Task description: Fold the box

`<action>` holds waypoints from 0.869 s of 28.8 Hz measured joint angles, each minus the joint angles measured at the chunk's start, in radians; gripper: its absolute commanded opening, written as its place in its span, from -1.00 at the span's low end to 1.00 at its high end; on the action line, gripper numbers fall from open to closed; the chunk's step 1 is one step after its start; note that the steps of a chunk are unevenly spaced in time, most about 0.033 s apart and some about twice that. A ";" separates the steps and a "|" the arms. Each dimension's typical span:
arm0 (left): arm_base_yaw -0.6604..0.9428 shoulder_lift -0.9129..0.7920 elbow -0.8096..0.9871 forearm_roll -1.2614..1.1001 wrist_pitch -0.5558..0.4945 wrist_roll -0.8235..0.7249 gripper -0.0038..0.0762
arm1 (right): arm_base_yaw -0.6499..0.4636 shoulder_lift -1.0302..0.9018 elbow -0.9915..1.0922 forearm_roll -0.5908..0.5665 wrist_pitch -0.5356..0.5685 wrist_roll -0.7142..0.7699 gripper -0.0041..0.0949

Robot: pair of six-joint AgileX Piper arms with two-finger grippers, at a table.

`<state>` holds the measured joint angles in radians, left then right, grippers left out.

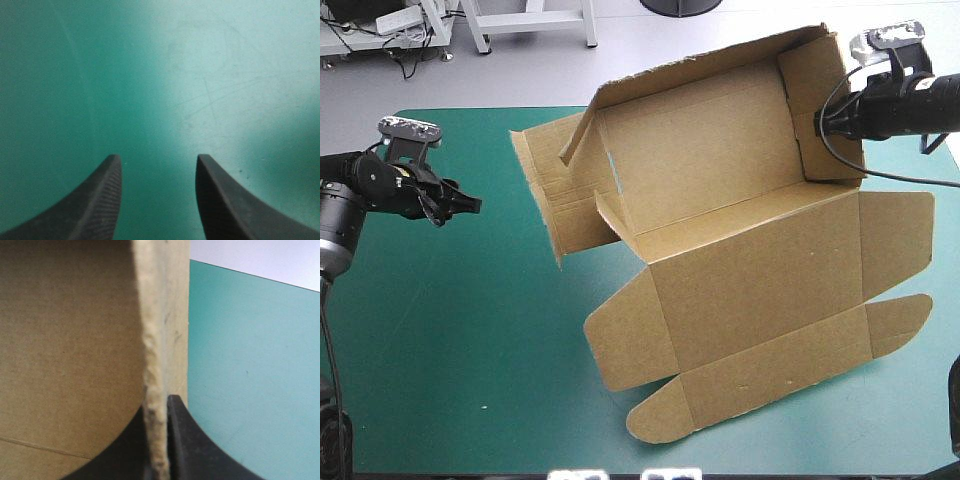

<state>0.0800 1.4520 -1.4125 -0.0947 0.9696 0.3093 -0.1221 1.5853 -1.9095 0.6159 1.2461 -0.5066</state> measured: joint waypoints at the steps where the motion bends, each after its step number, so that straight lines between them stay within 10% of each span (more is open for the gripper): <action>1: 0.018 0.018 0.000 -0.048 -0.001 0.024 -0.05 | 0.000 0.000 0.000 0.013 0.000 -0.005 -0.96; 16: 0.116 0.150 0.000 -0.887 0.223 0.563 -0.05 | 0.000 0.000 0.000 0.060 0.000 -0.016 -0.96; 25: 0.116 0.150 -0.001 -1.036 0.243 0.619 -0.05 | 0.000 0.000 0.000 0.095 0.000 -0.025 -0.96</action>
<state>0.1964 1.6020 -1.4132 -1.1304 1.2125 0.9285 -0.1221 1.5853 -1.9095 0.7108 1.2461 -0.5313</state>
